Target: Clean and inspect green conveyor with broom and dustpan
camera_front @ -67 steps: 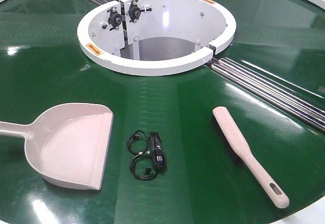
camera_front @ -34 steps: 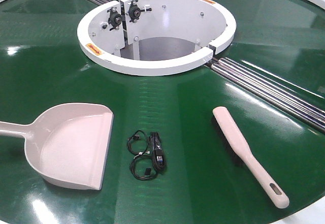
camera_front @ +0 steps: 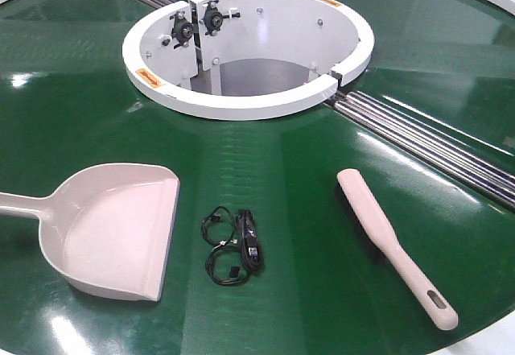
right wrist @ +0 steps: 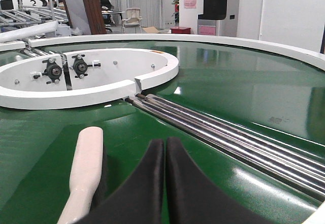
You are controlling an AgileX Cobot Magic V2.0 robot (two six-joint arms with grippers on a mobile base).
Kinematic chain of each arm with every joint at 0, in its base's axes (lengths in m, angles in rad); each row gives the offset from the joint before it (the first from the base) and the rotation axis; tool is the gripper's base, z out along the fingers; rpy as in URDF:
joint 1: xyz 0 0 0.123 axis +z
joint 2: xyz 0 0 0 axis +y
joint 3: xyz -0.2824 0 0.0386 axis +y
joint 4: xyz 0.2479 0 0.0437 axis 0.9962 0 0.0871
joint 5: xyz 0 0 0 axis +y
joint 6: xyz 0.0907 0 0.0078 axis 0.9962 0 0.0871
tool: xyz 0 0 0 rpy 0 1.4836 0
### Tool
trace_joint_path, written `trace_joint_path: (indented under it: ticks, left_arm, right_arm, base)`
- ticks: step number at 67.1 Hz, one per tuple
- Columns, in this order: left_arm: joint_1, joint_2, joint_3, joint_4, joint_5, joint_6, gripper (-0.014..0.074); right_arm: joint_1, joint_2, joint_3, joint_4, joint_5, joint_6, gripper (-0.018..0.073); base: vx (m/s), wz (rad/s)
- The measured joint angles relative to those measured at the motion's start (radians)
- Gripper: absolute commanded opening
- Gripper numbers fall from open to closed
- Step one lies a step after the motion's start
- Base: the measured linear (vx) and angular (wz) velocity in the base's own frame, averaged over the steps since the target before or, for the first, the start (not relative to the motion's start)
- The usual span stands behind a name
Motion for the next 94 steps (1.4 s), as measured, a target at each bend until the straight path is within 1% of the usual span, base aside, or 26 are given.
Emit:
trace_joint_path:
  ticks: [8, 14, 17, 23, 33, 37, 42, 49, 55, 58, 63, 66, 70, 75, 78, 81, 86, 91, 94]
  left_arm:
    - [0.000, 0.053, 0.000, 0.000, 0.000, -0.011, 0.0007]
    - [0.000, 0.075, 0.000, 0.000, -0.001, -0.019, 0.0060]
    - [0.000, 0.078, 0.000, -0.001, -0.003, -0.020, 0.0102]
    - [0.000, 0.078, 0.000, -0.001, -0.022, -0.020, 0.0219]
    - [0.000, 0.078, 0.000, -0.001, -0.039, -0.020, 0.0447]
    - [0.000, 0.078, 0.000, 0.000, -0.045, -0.020, 0.0496]
    - [0.000, 0.078, 0.000, 0.000, -0.045, -0.020, 0.0521]
    - [0.000, 0.078, 0.000, -0.008, -0.045, -0.029, 0.0521]
    - [0.000, 0.078, 0.000, -0.048, -0.045, -0.050, 0.0521]
    - [0.000, 0.078, -0.007, -0.055, -0.041, -0.051, 0.0521]
    - [0.000, 0.096, -0.045, -0.049, 0.021, -0.041, 0.0521]
    - [0.000, 0.118, -0.091, -0.034, 0.087, -0.021, 0.0521]
    - [0.000, 0.160, -0.166, -0.008, 0.205, 0.012, 0.0521]
    - [0.000, 0.219, -0.262, -0.002, 0.344, 0.071, 0.0521]
    - [0.000, 0.261, -0.324, 0.000, 0.442, 0.123, 0.0521]
    - [0.000, 0.305, -0.383, 0.000, 0.508, 0.175, 0.0521]
    - [0.000, 0.383, -0.470, 0.002, 0.618, 0.300, 0.0521]
    - [0.000, 0.462, -0.531, 0.009, 0.688, 0.408, 0.0521]
    - [0.000, 0.501, -0.557, 0.019, 0.705, 0.465, 0.0521]
  right_arm:
    - [0.000, 0.000, 0.000, 0.000, 0.000, 0.000, -0.0010]
    - [0.000, 0.000, 0.000, 0.000, 0.000, 0.000, -0.0010]
    - [0.000, 0.000, 0.000, 0.000, 0.000, 0.000, -0.0010]
    - [0.000, 0.000, 0.000, 0.000, 0.000, 0.000, -0.0010]
    - [0.000, 0.000, 0.000, 0.000, 0.000, 0.000, -0.0010]
    - [0.000, 0.000, 0.000, 0.000, 0.000, 0.000, -0.0010]
    - [0.000, 0.000, 0.000, 0.000, 0.000, 0.000, -0.0010]
    - [0.000, 0.000, 0.000, 0.000, 0.000, 0.000, -0.0010]
    - [0.000, 0.000, 0.000, 0.000, 0.000, 0.000, -0.0010]
    - [0.000, 0.000, 0.000, 0.000, 0.000, 0.000, -0.0010]
    - [0.000, 0.000, 0.000, 0.000, 0.000, 0.000, -0.0010]
    - [0.000, 0.000, 0.000, 0.000, 0.000, 0.000, -0.0010]
    - [0.000, 0.000, 0.000, 0.000, 0.000, 0.000, -0.0010]
    - [0.000, 0.000, 0.000, 0.000, 0.000, 0.000, -0.0010]
    - [0.000, 0.000, 0.000, 0.000, 0.000, 0.000, -0.0010]
    - [0.000, 0.000, 0.000, 0.000, 0.000, 0.000, -0.0010]
    - [0.000, 0.000, 0.000, 0.000, 0.000, 0.000, -0.0010]
    - [0.000, 0.000, 0.000, 0.000, 0.000, 0.000, -0.0010]
    - [0.000, 0.000, 0.000, 0.000, 0.000, 0.000, -0.0010]
  base:
    - [0.00, 0.00]
    - [0.00, 0.00]
    - [0.00, 0.00]
    - [0.00, 0.00]
    - [0.00, 0.00]
    - [0.00, 0.00]
    - [0.00, 0.00]
    - [0.00, 0.00]
    - [0.00, 0.00]
    - [0.00, 0.00]
    - [0.00, 0.00]
    - [0.00, 0.00]
    - [0.00, 0.00]
    - [0.00, 0.00]
    - [0.00, 0.00]
    - [0.00, 0.00]
    - [0.00, 0.00]
    - [0.00, 0.00]
    - [0.00, 0.00]
